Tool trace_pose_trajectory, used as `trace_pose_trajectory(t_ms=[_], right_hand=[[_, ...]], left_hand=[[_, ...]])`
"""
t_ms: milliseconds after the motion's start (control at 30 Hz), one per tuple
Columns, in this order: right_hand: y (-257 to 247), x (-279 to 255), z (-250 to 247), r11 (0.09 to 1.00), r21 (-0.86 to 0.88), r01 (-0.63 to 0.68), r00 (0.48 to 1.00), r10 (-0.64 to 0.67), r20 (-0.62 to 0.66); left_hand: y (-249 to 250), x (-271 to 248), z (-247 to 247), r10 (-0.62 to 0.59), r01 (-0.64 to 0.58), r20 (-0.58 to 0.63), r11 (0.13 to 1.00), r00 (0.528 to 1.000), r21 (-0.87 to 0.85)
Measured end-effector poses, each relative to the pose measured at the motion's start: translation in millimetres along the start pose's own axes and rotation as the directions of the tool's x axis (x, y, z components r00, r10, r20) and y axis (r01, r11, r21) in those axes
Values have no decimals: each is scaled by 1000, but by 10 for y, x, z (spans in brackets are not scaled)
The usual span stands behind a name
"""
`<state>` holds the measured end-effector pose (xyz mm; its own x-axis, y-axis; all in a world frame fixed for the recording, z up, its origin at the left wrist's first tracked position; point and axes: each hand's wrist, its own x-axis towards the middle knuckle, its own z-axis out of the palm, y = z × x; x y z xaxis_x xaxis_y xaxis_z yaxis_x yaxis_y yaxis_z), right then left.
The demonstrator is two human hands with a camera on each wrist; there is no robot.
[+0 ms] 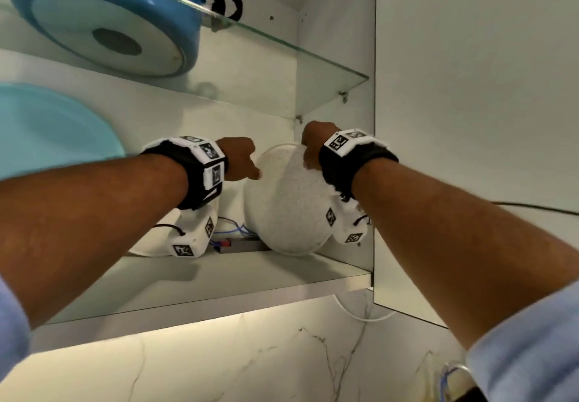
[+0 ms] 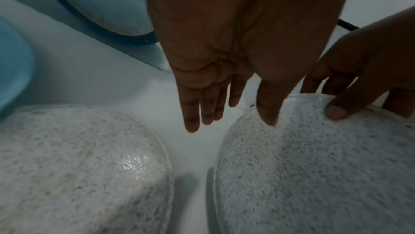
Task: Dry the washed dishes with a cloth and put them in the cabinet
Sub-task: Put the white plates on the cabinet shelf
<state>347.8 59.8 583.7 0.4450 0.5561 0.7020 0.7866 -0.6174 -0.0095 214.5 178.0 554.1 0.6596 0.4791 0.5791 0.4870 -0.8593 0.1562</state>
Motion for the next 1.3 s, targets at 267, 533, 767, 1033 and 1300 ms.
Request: trace_pose_trajectory(t_ms=[267,533,767,1033,1300], right_hand=[[66,-180,-93,995,-99,-23,1000,24,5],[152,61,153,986,-165,10,1000,-12,-9],[178,-54,-84,979,-204,4,1000,1,27],[157,12,-120,964,-263,23,993,7,114],[272,-101,-203,965,-259,41,992,-8,126]], left_hand=[[216,3,390,31,-52,287,997,957,65],[450,84,571,77,-94,366,995,928,28],[537,2,561,95,-124,353,991,931,60],[716,-123,487,124,-159,348,984,929,74],[839,-221,426,131,-183,322,974,938,137]])
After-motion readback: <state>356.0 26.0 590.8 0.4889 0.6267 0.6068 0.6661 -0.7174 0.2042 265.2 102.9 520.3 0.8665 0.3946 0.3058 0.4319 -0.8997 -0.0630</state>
